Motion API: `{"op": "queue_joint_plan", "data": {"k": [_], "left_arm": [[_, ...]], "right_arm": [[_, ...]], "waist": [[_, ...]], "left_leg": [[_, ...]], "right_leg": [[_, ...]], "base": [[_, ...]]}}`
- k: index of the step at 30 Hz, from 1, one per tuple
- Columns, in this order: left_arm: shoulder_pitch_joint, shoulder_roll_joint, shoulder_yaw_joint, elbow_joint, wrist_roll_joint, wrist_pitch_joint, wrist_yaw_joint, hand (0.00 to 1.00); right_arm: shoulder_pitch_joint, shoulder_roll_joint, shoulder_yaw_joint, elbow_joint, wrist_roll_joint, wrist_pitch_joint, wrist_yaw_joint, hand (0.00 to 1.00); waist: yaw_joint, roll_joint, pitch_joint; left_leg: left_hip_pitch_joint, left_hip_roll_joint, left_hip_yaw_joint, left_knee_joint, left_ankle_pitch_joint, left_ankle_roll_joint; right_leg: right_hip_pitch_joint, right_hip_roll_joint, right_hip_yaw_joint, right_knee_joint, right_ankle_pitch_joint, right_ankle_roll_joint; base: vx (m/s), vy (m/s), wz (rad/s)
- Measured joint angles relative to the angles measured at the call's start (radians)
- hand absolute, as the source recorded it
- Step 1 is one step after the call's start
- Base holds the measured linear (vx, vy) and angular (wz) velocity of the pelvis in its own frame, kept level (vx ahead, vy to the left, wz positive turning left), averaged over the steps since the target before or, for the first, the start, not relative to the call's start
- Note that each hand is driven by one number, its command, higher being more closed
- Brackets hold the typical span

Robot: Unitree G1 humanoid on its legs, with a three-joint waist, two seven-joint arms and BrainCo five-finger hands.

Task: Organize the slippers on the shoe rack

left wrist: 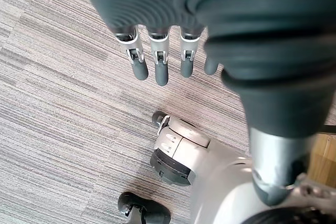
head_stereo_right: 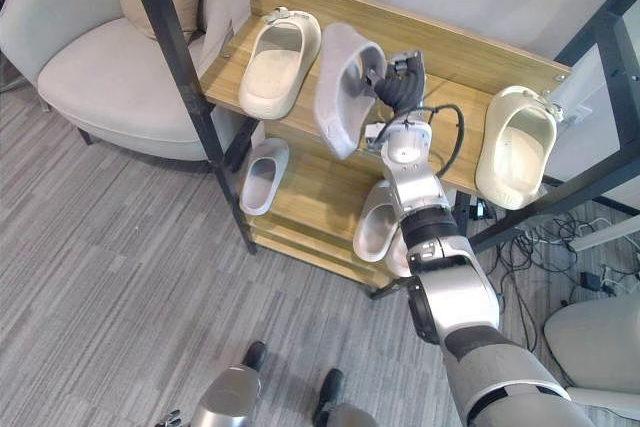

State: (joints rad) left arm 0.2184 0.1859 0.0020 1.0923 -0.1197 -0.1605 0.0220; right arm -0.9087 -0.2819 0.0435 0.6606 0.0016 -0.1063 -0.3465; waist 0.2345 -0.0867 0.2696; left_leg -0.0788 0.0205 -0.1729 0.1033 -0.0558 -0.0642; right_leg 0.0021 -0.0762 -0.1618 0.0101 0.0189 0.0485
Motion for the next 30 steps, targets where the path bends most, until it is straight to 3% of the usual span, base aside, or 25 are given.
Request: {"op": "queue_joint_plan", "data": {"k": [9,10,13,16,18,21,27,30], "left_arm": [[0.014,-0.001,0.0,0.0,0.014,0.006,-0.001,0.0],[0.032,-0.002,0.002,-0.002,0.041,0.016,-0.005,0.0],[0.039,-0.004,0.011,-0.001,0.06,0.021,-0.004,0.0],[0.039,-0.004,0.011,0.0,0.061,0.022,-0.004,0.0],[0.045,-0.004,0.013,0.001,0.081,0.024,-0.004,0.0],[0.051,-0.004,0.013,0.001,0.083,0.033,-0.004,0.0],[0.051,-0.007,0.007,0.0,0.119,0.031,-0.01,0.0],[0.055,-0.005,-0.001,0.003,0.119,0.031,-0.018,0.0]], "right_arm": [[0.34,0.016,-0.046,-0.397,-0.02,-0.022,-0.025,1.0],[0.416,0.05,-0.066,-0.543,-0.05,-0.049,-0.027,1.0],[0.434,0.058,-0.082,-0.627,-0.066,-0.09,-0.028,1.0],[0.487,0.078,-0.08,-0.724,-0.079,-0.098,-0.026,1.0],[0.59,0.127,-0.07,-0.843,-0.079,-0.135,0.001,1.0],[0.651,0.136,-0.057,-0.89,-0.067,-0.172,0.049,1.0],[0.786,0.154,0.025,-0.958,-0.032,-0.187,0.154,1.0],[0.861,0.153,0.084,-0.957,-0.031,-0.191,0.196,1.0]], "waist": [[-0.026,0.004,-0.003],[-0.047,0.005,-0.028],[-0.063,0.006,-0.047],[-0.066,0.006,-0.048],[-0.068,0.007,-0.067],[-0.076,0.011,-0.089],[-0.087,0.021,-0.11],[-0.092,0.027,-0.115]], "left_leg": [[0.018,0.001,0.006,-0.028,0.018,-0.003],[0.029,0.002,0.025,-0.028,0.015,0.001],[0.028,0.001,0.028,-0.018,0.01,0.003],[0.045,0.001,0.028,-0.011,0.0,0.004],[0.048,0.001,0.029,-0.009,-0.01,0.006],[0.048,-0.001,0.035,0.005,-0.019,0.008],[0.059,-0.004,0.038,0.023,-0.029,0.008],[0.064,-0.007,0.035,0.034,-0.047,0.008]], "right_leg": [[0.0,-0.001,0.012,0.003,-0.001,0.002],[0.002,-0.001,0.03,0.001,-0.002,0.004],[0.005,-0.001,0.032,0.001,-0.003,0.005],[0.027,-0.001,0.032,-0.003,-0.005,0.008],[0.033,-0.002,0.032,-0.005,-0.01,0.01],[0.034,-0.005,0.038,-0.002,-0.012,0.011],[0.052,-0.006,0.04,0.001,-0.014,0.009],[0.051,-0.012,0.037,0.033,-0.045,0.004]], "base": [[-0.01,-0.002,-0.04],[0.05,0.003,-0.23],[0.03,0.003,-0.08],[0.0,0.0,0.0],[0.0,0.0,0.0],[0.02,0.012,-0.07],[0.0,0.007,-0.02],[-0.03,0.012,0.07]]}}
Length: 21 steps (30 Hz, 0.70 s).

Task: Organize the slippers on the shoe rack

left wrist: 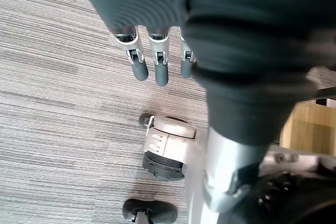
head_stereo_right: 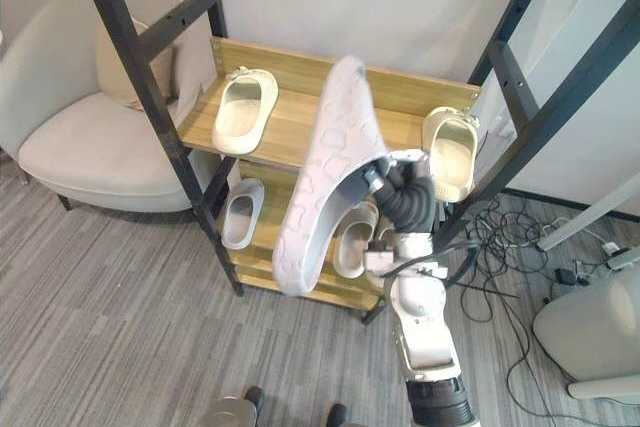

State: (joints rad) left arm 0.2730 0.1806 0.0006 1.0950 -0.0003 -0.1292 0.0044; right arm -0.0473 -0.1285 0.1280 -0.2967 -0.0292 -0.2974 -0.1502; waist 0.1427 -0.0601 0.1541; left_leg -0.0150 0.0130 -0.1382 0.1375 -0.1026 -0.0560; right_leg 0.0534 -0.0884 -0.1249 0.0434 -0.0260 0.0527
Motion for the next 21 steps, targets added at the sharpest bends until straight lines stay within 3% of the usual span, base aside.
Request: {"op": "queue_joint_plan", "data": {"k": [4,6,7,10,16,21], "left_arm": [[0.001,0.0,-0.022,0.005,0.0,-0.005,-0.009,0.0],[-0.01,-0.007,-0.037,0.005,0.0,-0.014,-0.01,0.0],[-0.018,-0.008,-0.04,0.004,-0.001,-0.016,-0.01,0.0],[-0.067,-0.017,-0.058,-0.002,-0.002,-0.019,-0.01,0.0],[-0.105,-0.033,-0.058,-0.026,-0.063,-0.021,-0.008,0.0],[-0.113,-0.04,-0.058,-0.045,-0.098,-0.031,-0.003,0.0]], "right_arm": [[0.08,-0.005,0.077,0.038,-0.003,-0.003,0.035,1.0],[0.088,-0.027,0.108,0.094,-0.01,-0.003,0.049,1.0],[0.086,-0.039,0.119,0.119,-0.013,-0.003,0.052,1.0],[0.042,-0.068,0.142,0.194,-0.017,0.001,0.052,1.0],[-0.138,-0.145,0.155,0.317,-0.049,0.012,0.036,1.0],[-0.308,-0.214,0.149,0.413,-0.049,0.017,0.003,1.0]], "waist": [[-0.009,0.015,0.009],[-0.01,0.039,0.029],[-0.01,0.058,0.043],[-0.007,0.079,0.119],[0.006,0.095,0.225],[0.017,0.098,0.266]], "left_leg": [[-0.051,-0.003,-0.009,0.114,-0.044,0.0],[-0.129,0.0,-0.016,0.253,-0.099,0.001],[-0.163,-0.001,-0.023,0.304,-0.117,0.001],[-0.263,-0.021,-0.04,0.45,-0.159,0.008],[-0.509,-0.063,-0.068,0.69,-0.219,0.008],[-0.688,-0.083,-0.071,0.85,-0.247,0.005]], "right_leg": [[-0.039,-0.002,-0.006,0.095,-0.05,-0.004],[-0.085,0.005,-0.014,0.182,-0.079,0.002],[-0.114,0.007,-0.023,0.229,-0.095,0.003],[-0.221,-0.012,-0.032,0.408,-0.163,0.008],[-0.472,-0.072,-0.056,0.694,-0.266,0.013],[-0.651,-0.104,-0.057,0.877,-0.316,0.009]], "base": [[-0.05,0.021,0.06],[-0.05,0.062,0.08],[-0.08,0.061,0.21],[-0.14,0.056,0.23],[-0.22,0.054,0.16],[-0.13,0.044,0.07]]}}
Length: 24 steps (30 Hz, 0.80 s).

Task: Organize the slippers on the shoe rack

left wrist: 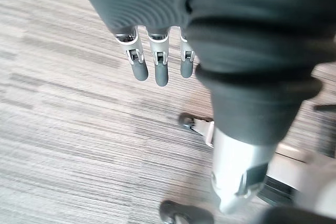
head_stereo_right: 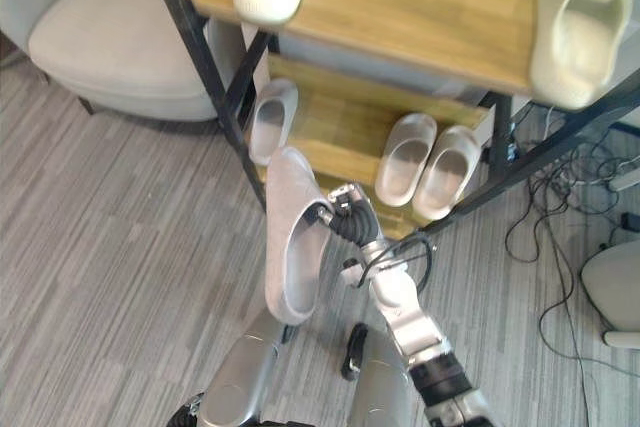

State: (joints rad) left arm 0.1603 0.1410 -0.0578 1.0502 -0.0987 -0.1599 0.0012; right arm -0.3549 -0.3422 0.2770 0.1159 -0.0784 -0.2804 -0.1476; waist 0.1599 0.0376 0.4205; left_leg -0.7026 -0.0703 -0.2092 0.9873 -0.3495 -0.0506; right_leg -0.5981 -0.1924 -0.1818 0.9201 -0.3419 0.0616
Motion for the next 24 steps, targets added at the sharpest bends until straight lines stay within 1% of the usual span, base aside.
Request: {"op": "queue_joint_plan", "data": {"k": [1,5,7,8,9,11,14,17,18,21,22,24], "left_arm": [[-0.011,-0.002,0.0,0.002,-0.005,-0.001,0.001,0.0],[-0.042,-0.002,0.005,-0.004,-0.023,-0.002,0.016,0.0],[-0.054,-0.007,0.028,-0.015,-0.025,-0.002,0.019,0.0],[-0.066,-0.01,0.045,-0.029,-0.028,-0.003,0.023,0.0],[-0.074,-0.011,0.051,-0.04,-0.032,-0.003,0.027,0.0],[-0.081,-0.019,0.073,-0.062,-0.033,-0.01,0.041,0.0],[-0.095,-0.02,0.073,-0.082,-0.035,-0.012,0.045,0.0],[-0.101,-0.023,0.073,-0.095,-0.048,-0.024,0.055,0.0],[-0.101,-0.024,0.073,-0.098,-0.06,-0.027,0.056,0.0],[-0.101,-0.026,0.072,-0.103,-0.063,-0.03,0.058,0.0],[-0.107,-0.03,0.067,-0.108,-0.083,-0.039,0.064,0.0],[-0.107,-0.031,0.066,-0.108,-0.085,-0.044,0.066,0.0]], "right_arm": [[-0.04,-0.016,0.0,0.02,-0.001,0.001,-0.016,1.0],[-0.168,-0.073,-0.023,0.037,-0.003,0.005,-0.072,1.0],[-0.216,-0.094,-0.042,0.037,-0.003,0.006,-0.101,1.0],[-0.253,-0.113,-0.052,0.036,-0.003,0.007,-0.12,1.0],[-0.279,-0.123,-0.055,0.036,-0.006,0.011,-0.135,1.0],[-0.327,-0.138,-0.06,0.037,-0.011,0.016,-0.155,1.0],[-0.403,-0.15,-0.065,0.065,-0.036,0.021,-0.19,1.0],[-0.463,-0.18,-0.065,0.109,-0.057,0.037,-0.217,1.0],[-0.498,-0.192,-0.064,0.15,-0.079,0.046,-0.225,1.0],[-0.571,-0.218,-0.041,0.236,-0.081,0.062,-0.233,1.0],[-0.742,-0.242,-0.01,0.422,-0.12,0.093,-0.281,1.0],[-0.777,-0.247,0.011,0.461,-0.12,0.098,-0.288,1.0]], "waist": [[0.005,0.0,0.006],[0.024,-0.003,0.042],[0.036,-0.006,0.052],[0.046,-0.007,0.058],[0.051,-0.006,0.06],[0.061,-0.007,0.062],[0.072,-0.008,0.066],[0.09,-0.01,0.068],[0.096,-0.011,0.069],[0.103,-0.011,0.069],[0.12,-0.011,0.069],[0.121,-0.011,0.069]], "left_leg": [[-0.05,0.0,-0.006,0.041,-0.011,-0.009],[-0.212,-0.006,-0.012,0.158,-0.027,-0.024],[-0.273,-0.008,-0.009,0.205,-0.032,-0.028],[-0.318,-0.006,-0.01,0.228,-0.039,-0.04],[-0.349,-0.002,-0.01,0.242,-0.039,-0.041],[-0.397,0.013,-0.006,0.261,-0.039,-0.044],[-0.442,0.021,-0.005,0.28,-0.04,-0.054],[-0.473,0.026,-0.007,0.289,-0.041,-0.059],[-0.487,0.027,-0.013,0.292,-0.037,-0.065],[-0.512,0.027,-0.024,0.302,-0.036,-0.072],[-0.582,0.025,-0.059,0.335,-0.042,-0.1],[-0.586,0.025,-0.065,0.346,-0.045,-0.109]], "right_leg": [[-0.049,-0.001,-0.003,0.04,-0.01,-0.003],[-0.215,-0.017,-0.005,0.175,-0.037,-0.009],[-0.282,-0.026,-0.001,0.231,-0.047,-0.012],[-0.33,-0.03,-0.001,0.261,-0.055,-0.017],[-0.36,-0.033,-0.004,0.277,-0.056,-0.019],[-0.41,-0.035,-0.008,0.302,-0.057,-0.02],[-0.46,-0.036,-0.009,0.331,-0.062,-0.027],[-0.496,-0.037,-0.011,0.349,-0.069,-0.033],[-0.51,-0.037,-0.016,0.357,-0.074,-0.037],[-0.533,-0.038,-0.026,0.375,-0.086,-0.047],[-0.592,-0.039,-0.057,0.422,-0.118,-0.066],[-0.594,-0.041,-0.063,0.438,-0.129,-0.073]], "base": [[-0.12,0.07,-0.02],[-0.09,0.067,-0.05],[-0.07,0.047,-0.08],[-0.07,0.038,-0.08],[-0.05,0.023,-0.08],[-0.03,0.0,-0.09],[0.01,-0.018,-0.07],[0.02,-0.023,-0.01],[0.05,-0.048,0.03],[0.1,-0.101,0.12],[0.14,-0.169,0.2],[0.08,-0.108,0.14]]}}
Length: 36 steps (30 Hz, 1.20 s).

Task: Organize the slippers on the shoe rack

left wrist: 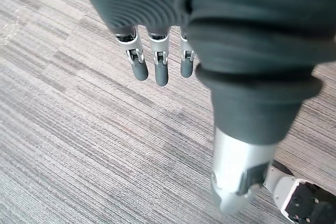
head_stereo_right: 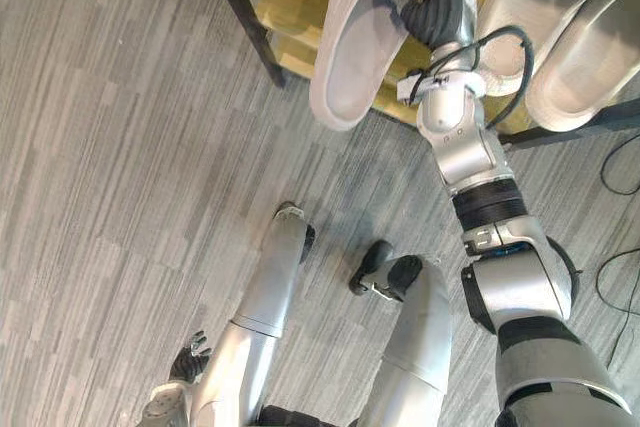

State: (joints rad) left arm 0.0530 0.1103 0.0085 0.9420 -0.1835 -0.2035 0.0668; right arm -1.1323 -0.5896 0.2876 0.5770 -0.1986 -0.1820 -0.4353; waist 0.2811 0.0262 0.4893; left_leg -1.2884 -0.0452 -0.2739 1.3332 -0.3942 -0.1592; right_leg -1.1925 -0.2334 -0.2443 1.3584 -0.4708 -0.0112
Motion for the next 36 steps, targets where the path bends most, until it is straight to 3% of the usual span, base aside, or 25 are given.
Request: {"op": "queue_joint_plan", "data": {"k": [7,12,16,26,36], "left_arm": [[-0.003,-0.002,-0.008,0.001,-0.015,-0.008,0.019,0.0],[-0.01,-0.007,-0.008,0.001,-0.017,-0.009,0.023,0.0],[-0.012,-0.011,-0.007,0.001,-0.018,-0.01,0.026,0.0],[-0.012,-0.017,-0.006,0.001,-0.037,-0.02,0.032,0.0],[-0.023,-0.038,0.016,0.002,-0.058,-0.03,0.065,0.0]], "right_arm": [[-0.106,-0.002,0.043,0.127,-0.001,0.001,-0.034,1.0],[-0.208,-0.01,0.084,0.231,0.0,0.006,-0.055,1.0],[-0.238,-0.034,0.115,0.274,-0.001,0.023,-0.065,1.0],[-0.291,-0.047,0.158,0.357,-0.039,0.062,-0.076,1.0],[-0.352,-0.043,0.166,0.406,-0.051,0.12,-0.132,1.0]], "waist": [[0.007,0.0,-0.012],[0.034,-0.001,-0.025],[0.05,-0.003,-0.04],[0.06,-0.006,-0.066],[0.08,-0.007,-0.066]], "left_leg": [[-0.028,0.006,-0.023,0.001,-0.006,-0.008],[-0.063,-0.002,-0.042,-0.001,0.004,-0.027],[-0.075,-0.021,-0.067,-0.007,0.011,-0.039],[-0.076,-0.037,-0.094,-0.05,0.031,-0.066],[-0.074,-0.045,-0.127,-0.115,0.068,-0.09]], "right_leg": [[-0.02,0.0,-0.027,0.007,-0.009,-0.013],[-0.045,-0.017,-0.054,0.024,-0.02,-0.031],[-0.046,-0.033,-0.078,0.035,-0.041,-0.036],[-0.044,-0.058,-0.113,0.033,-0.054,-0.055],[-0.04,-0.064,-0.152,-0.001,-0.052,-0.059]], "base": [[0.01,-0.03,0.02],[0.02,-0.034,0.13],[0.03,-0.044,0.23],[0.02,-0.031,0.11],[0.01,-0.011,0.09]]}}
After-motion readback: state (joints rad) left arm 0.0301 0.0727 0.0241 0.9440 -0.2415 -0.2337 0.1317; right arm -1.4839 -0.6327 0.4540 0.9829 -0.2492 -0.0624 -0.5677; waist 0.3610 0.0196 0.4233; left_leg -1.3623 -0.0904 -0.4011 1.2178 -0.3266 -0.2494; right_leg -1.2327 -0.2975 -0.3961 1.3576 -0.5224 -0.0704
